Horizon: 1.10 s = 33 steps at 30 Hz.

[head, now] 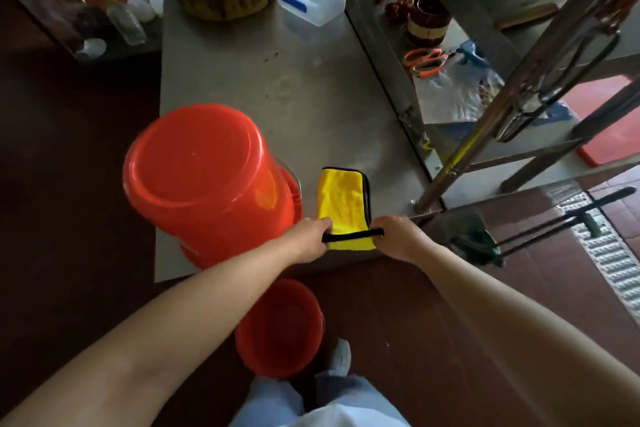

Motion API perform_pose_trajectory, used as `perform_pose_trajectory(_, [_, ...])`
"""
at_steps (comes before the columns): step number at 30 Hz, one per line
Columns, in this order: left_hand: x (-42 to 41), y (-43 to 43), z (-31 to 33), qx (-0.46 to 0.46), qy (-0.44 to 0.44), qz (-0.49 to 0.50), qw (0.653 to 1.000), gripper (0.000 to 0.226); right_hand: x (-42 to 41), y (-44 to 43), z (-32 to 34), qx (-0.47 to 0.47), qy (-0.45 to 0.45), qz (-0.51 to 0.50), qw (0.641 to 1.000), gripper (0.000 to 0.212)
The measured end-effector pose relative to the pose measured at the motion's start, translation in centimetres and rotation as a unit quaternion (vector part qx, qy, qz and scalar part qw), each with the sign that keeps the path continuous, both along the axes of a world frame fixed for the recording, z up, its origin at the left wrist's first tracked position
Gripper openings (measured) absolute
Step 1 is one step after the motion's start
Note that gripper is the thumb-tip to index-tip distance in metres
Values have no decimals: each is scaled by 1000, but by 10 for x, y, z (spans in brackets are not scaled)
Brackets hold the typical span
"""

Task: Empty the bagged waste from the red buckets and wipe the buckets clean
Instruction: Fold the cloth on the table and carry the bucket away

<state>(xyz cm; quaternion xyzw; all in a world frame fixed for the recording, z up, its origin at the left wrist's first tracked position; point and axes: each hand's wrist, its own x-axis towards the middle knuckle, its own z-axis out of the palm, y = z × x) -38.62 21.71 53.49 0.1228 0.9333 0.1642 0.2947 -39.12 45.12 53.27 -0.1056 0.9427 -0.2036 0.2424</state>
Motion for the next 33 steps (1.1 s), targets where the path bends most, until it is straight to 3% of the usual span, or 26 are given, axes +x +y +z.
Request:
perform_pose_trajectory(4, [6, -2, -23, 15, -16, 11, 1000, 23, 5, -1, -20, 8, -42, 18, 999, 25])
perform_pose_trajectory(8, [-18, -3, -29, 48, 15, 68, 996, 21, -14, -1, -27, -9, -22, -40, 999, 31])
perform_pose_trajectory(19, [-128, 14, -69, 23, 125, 172, 977, 22, -151, -23, -63, 3, 16, -154, 988, 24])
perform_pose_trajectory(21, [-149, 19, -83, -1, 149, 180, 972, 28, -175, -24, -79, 28, 27, -147, 988, 26])
perform_pose_trajectory(26, [-164, 28, -119, -66, 191, 133, 970, 64, -198, -25, -118, 91, 73, -65, 991, 59])
perform_pose_trajectory(28, [-141, 30, -128, -72, 181, 87, 977, 63, -185, -24, -129, 111, 104, -10, 988, 63])
perform_pose_trajectory(33, [-82, 26, -136, -36, 185, 21, 982, 54, -127, -22, -133, 58, 203, 61, 976, 60])
